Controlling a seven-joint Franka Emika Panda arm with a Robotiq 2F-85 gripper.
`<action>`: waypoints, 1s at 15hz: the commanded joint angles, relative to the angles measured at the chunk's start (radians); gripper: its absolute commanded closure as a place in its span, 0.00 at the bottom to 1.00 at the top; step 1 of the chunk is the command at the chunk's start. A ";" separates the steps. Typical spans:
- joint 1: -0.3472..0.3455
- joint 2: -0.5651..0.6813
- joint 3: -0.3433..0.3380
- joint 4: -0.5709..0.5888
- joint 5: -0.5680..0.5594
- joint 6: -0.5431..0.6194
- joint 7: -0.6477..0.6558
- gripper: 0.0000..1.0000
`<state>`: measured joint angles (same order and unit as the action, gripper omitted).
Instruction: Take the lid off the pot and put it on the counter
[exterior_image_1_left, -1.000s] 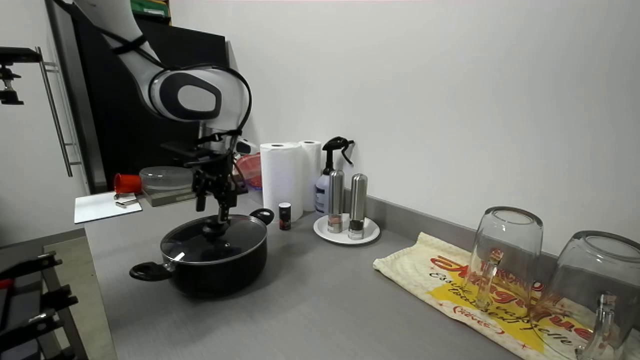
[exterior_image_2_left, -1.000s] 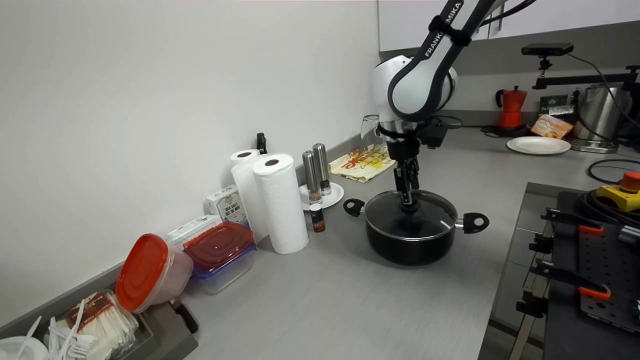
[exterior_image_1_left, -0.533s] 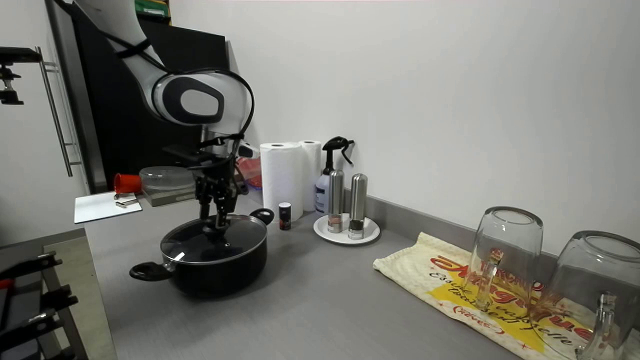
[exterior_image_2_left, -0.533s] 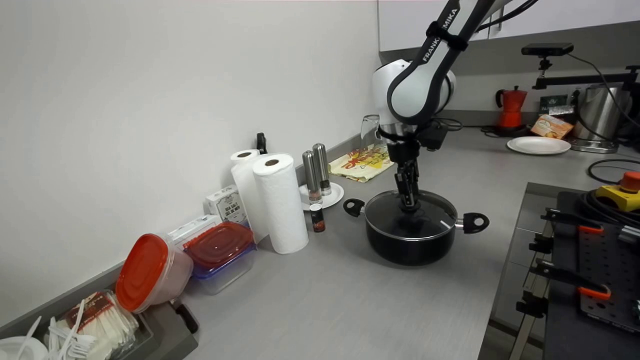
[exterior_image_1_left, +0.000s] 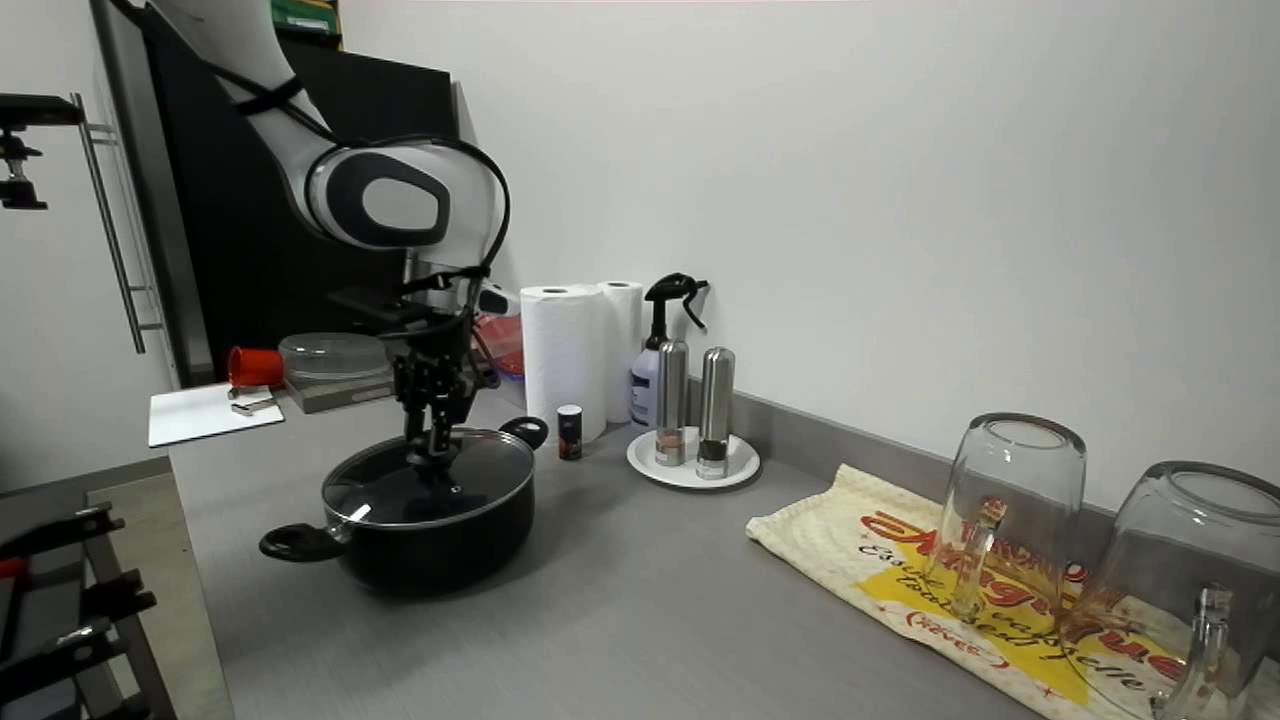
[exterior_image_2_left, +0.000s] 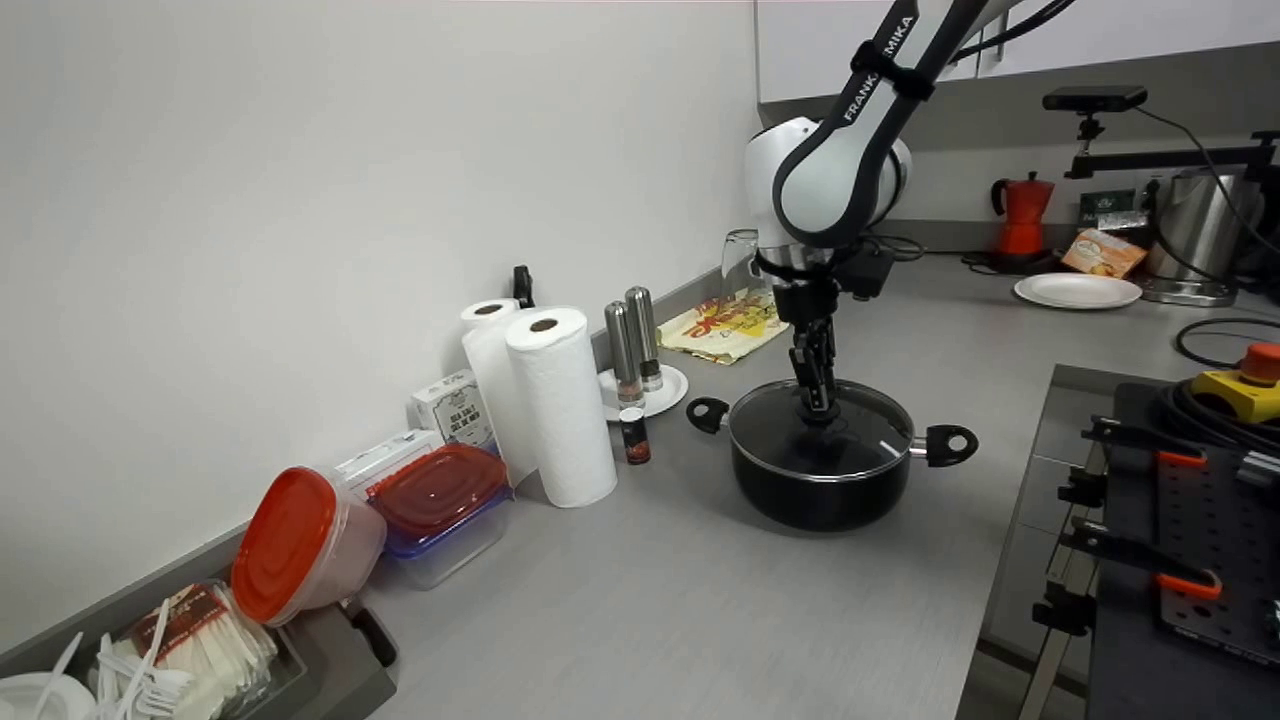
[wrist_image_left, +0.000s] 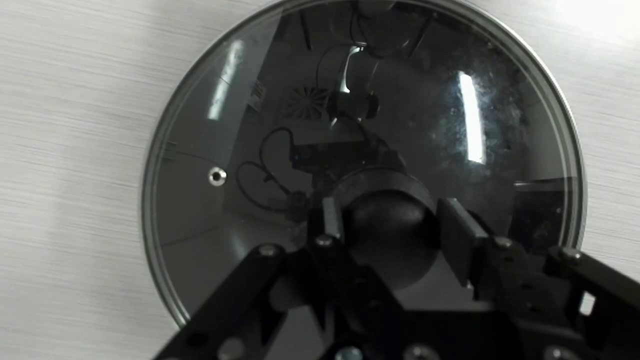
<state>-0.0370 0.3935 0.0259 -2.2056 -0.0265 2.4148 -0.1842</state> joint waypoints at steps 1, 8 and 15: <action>-0.012 -0.009 0.010 0.006 0.019 0.005 -0.027 0.76; -0.010 -0.175 -0.016 -0.074 -0.016 -0.003 -0.007 0.76; -0.018 -0.376 -0.064 -0.164 -0.087 -0.010 0.019 0.76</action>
<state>-0.0484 0.1446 -0.0126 -2.2994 -0.0649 2.4134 -0.1824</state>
